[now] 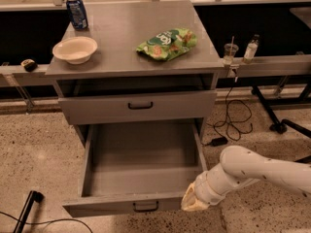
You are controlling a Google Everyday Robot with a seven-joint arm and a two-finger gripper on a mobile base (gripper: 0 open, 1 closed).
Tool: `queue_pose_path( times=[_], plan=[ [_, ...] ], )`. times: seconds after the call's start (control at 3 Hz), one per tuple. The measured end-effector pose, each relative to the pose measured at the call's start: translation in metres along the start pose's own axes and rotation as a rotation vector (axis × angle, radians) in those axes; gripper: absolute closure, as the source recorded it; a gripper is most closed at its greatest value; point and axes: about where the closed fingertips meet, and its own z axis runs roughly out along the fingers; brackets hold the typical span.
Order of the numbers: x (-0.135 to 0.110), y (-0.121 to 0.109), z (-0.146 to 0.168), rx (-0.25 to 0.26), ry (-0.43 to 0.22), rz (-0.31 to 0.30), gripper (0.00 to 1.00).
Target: Close middle drawer
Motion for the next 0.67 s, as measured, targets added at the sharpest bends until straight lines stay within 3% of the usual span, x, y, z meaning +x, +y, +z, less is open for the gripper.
queue_pose_path(
  times=[0.33, 0.67],
  plan=[
    [0.0168, 0.0106, 0.0096, 0.033, 0.009, -0.027, 0.95],
    [0.0196, 0.0103, 0.0107, 0.047, 0.01, -0.03, 1.0]
  ],
)
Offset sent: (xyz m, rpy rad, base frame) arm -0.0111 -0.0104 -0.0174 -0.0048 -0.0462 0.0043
